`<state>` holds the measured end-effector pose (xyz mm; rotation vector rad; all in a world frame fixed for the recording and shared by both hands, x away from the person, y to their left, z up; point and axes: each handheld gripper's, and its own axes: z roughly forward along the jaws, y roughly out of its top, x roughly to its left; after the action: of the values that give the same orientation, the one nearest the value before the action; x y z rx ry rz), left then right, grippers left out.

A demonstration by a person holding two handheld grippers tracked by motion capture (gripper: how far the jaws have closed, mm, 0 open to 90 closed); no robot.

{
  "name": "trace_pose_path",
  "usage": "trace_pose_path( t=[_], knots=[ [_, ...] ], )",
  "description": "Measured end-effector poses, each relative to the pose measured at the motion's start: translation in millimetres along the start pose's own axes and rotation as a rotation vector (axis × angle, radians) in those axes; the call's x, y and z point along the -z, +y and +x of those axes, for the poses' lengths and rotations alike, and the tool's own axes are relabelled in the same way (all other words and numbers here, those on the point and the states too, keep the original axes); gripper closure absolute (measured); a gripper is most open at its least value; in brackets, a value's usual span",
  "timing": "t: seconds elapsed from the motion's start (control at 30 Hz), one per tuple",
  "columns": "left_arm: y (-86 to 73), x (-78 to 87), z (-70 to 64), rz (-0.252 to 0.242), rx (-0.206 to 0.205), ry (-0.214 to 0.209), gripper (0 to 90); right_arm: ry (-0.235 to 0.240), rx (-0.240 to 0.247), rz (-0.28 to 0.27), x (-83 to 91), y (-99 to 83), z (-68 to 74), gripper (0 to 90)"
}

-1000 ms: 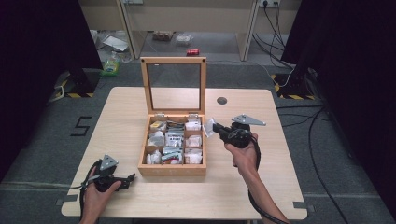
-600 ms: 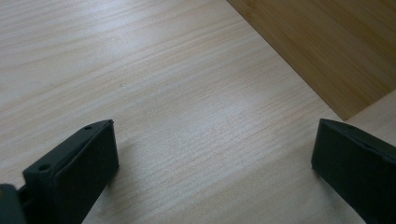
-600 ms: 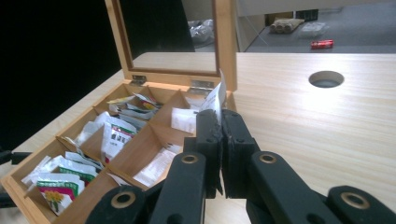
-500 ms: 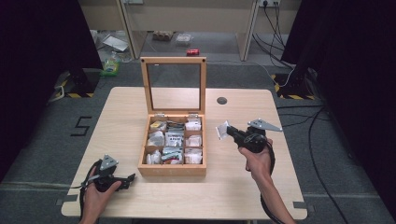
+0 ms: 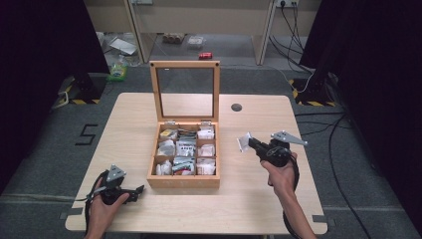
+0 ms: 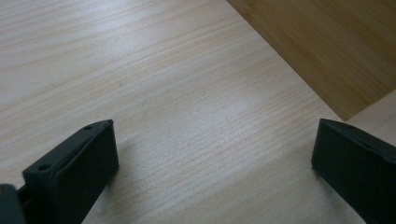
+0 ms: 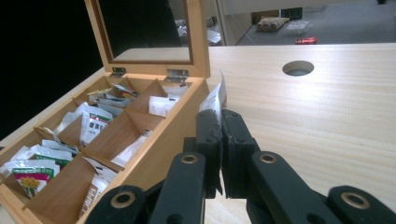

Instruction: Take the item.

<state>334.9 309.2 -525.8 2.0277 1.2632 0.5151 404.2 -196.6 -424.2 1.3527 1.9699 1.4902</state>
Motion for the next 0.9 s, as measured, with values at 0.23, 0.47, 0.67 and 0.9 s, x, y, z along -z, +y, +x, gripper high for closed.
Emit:
trace_pose_path(
  t=[0.23, 0.47, 0.67, 0.9],
  knots=[
    [-0.1, 0.0, 0.0, -0.001, -0.001, -0.003, 0.0, -0.022, 0.008, 0.066, -13.5, -18.8, -3.5, 86.9],
    [-0.3, 0.2, -0.1, -0.001, -0.002, -0.005, 0.0, -0.029, 0.003, 0.106, -21.1, -31.1, -5.4, 86.5],
    [-0.3, 0.1, 0.0, -0.001, -0.002, -0.005, 0.0, -0.031, 0.003, 0.13, -25.9, -38.8, -7.6, 86.2],
    [-0.3, 0.2, 0.0, -0.001, -0.003, -0.005, 0.0, -0.024, -0.004, 0.162, -32.4, -47.2, -6.3, 85.9]
  ],
)
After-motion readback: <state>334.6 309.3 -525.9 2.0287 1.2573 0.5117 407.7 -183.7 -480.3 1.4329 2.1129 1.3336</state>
